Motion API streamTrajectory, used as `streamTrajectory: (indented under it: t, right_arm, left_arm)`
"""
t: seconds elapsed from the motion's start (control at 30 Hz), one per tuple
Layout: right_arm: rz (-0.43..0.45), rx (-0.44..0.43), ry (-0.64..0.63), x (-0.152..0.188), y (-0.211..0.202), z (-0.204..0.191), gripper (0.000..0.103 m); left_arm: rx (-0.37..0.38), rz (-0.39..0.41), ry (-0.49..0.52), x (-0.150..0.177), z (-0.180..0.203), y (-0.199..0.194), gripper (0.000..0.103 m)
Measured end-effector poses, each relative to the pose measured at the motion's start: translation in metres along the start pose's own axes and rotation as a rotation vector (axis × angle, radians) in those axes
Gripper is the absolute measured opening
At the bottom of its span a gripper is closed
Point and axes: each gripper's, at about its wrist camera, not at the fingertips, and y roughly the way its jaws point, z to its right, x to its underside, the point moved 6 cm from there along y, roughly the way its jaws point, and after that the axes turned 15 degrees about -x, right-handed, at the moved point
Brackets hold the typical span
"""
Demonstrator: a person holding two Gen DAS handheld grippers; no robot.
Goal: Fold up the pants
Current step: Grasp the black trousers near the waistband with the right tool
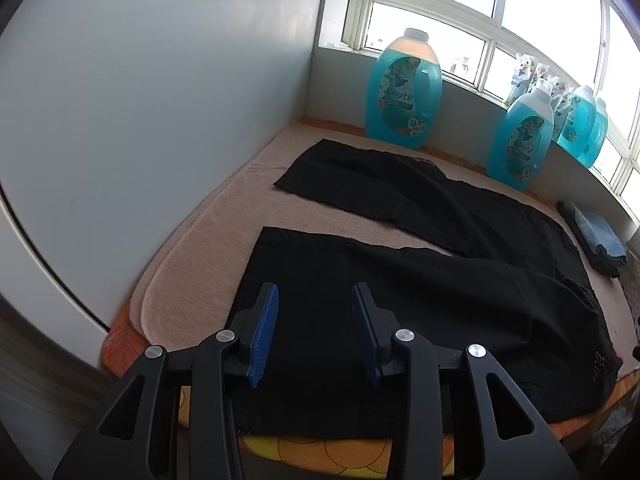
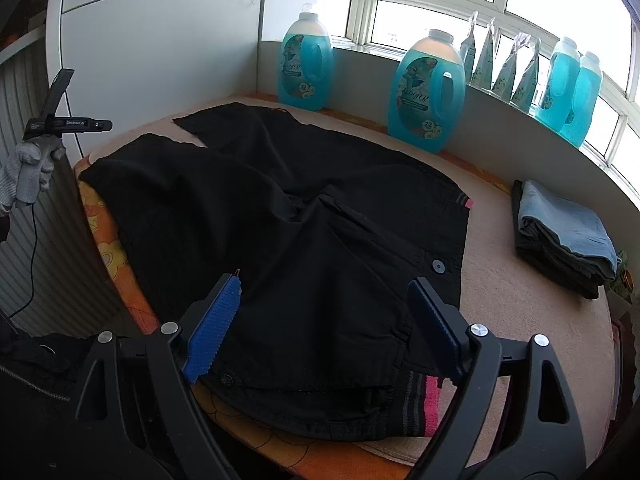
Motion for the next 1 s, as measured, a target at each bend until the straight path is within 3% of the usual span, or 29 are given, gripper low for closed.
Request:
streamTrajectory:
  t: [0.1, 0.23, 0.37, 0.7, 0.8, 1.0]
  right_arm:
    - [-0.064, -0.076, -0.037, 0.012, 0.018, -0.023, 0.073]
    - [-0.154, -0.141, -0.093, 0.029, 0.043, -0.048, 0.07]
    - [-0.218, -0.137, -0.157, 0.04, 0.058, -0.059, 0.067]
    - [-0.28, -0.116, -0.221, 0.042, 0.07, -0.062, 0.064]
    - [-0.285, -0.126, -0.211, 0.041, 0.072, -0.06, 0.059]
    - [-0.286, -0.134, -0.179, 0.035, 0.074, -0.054, 0.031]
  left_arm:
    - [-0.009, -0.037, -0.01, 0.012, -0.008, 0.007, 0.033]
    - [-0.014, -0.076, -0.03, 0.026, -0.02, 0.011, 0.033]
    - [-0.024, -0.105, -0.049, 0.038, -0.033, 0.011, 0.033]
    - [-0.042, -0.16, -0.056, 0.056, -0.05, 0.01, 0.033]
    - [-0.039, -0.168, -0.056, 0.06, -0.055, 0.007, 0.033]
    - [-0.027, -0.156, -0.011, 0.063, -0.048, -0.002, 0.033]
